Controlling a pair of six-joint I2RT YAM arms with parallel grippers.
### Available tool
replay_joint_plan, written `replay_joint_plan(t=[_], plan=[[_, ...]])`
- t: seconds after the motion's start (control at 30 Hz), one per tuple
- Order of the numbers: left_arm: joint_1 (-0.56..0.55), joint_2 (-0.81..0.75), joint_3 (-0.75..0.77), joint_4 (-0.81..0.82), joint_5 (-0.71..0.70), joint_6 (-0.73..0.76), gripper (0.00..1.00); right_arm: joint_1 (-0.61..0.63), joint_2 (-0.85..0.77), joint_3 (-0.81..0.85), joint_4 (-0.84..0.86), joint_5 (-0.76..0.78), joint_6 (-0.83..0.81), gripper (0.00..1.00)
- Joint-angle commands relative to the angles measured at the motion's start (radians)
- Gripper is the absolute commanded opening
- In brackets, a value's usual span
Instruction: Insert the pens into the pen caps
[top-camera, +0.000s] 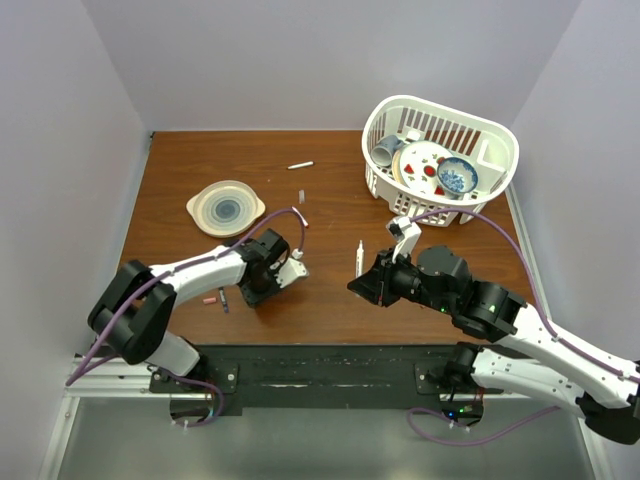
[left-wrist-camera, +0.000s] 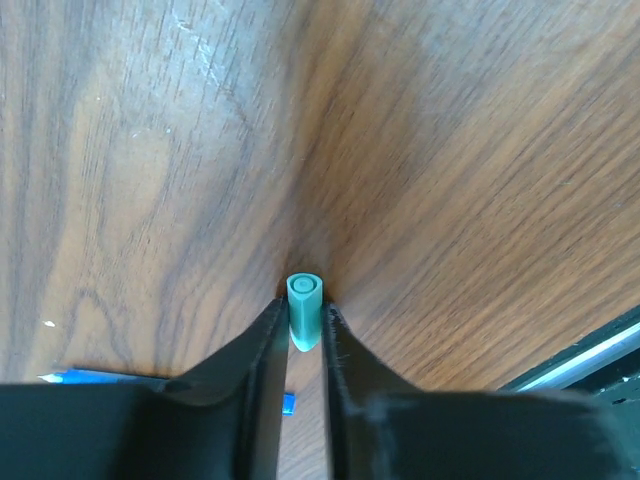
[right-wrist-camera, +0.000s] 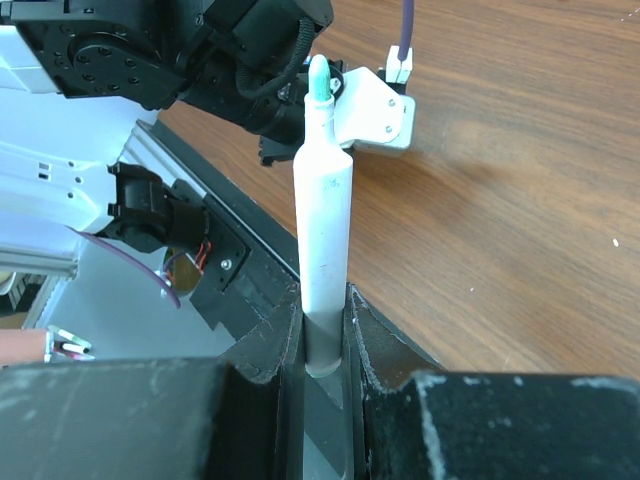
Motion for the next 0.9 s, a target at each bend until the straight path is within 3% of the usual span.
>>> replay_joint_plan(t=[0.0, 0.03, 0.07, 0.17, 0.27, 0.37, 0.4, 0.6, 0.7, 0.87], plan=[[-0.008, 0.037, 0.030, 0.023, -0.001, -0.020, 0.16, 0.002, 0.000, 0.038, 0.019, -0.018, 0.001, 0.00], [-0.010, 0.034, 0.046, 0.020, -0.019, -0.030, 0.05, 0.002, -0.002, 0.036, 0.020, -0.019, 0.006, 0.00], [-0.008, 0.028, 0.076, 0.020, -0.029, -0.037, 0.01, 0.002, -0.003, 0.035, 0.022, -0.019, 0.007, 0.00], [-0.008, -0.019, 0.135, 0.043, -0.045, -0.083, 0.00, 0.003, -0.011, 0.024, 0.031, -0.025, 0.012, 0.00], [-0.007, -0.114, 0.167, 0.136, 0.035, -0.143, 0.00, 0.002, -0.007, -0.002, 0.075, -0.053, 0.007, 0.00], [-0.007, -0.211, 0.176, 0.291, 0.135, -0.296, 0.00, 0.002, 0.007, -0.048, 0.152, -0.114, 0.009, 0.00], [-0.005, -0.248, 0.175, 0.339, 0.204, -0.410, 0.00, 0.003, 0.010, -0.073, 0.175, -0.139, 0.014, 0.00], [-0.007, -0.326, 0.144, 0.638, 0.421, -0.800, 0.00, 0.002, 0.082, -0.145, 0.333, -0.218, 0.044, 0.00], [-0.005, -0.421, 0.078, 0.784, 0.323, -1.021, 0.00, 0.002, 0.121, -0.186, 0.436, -0.289, 0.082, 0.00], [-0.004, -0.590, -0.086, 1.051, 0.275, -1.197, 0.00, 0.002, 0.133, -0.205, 0.511, -0.305, 0.107, 0.00]])
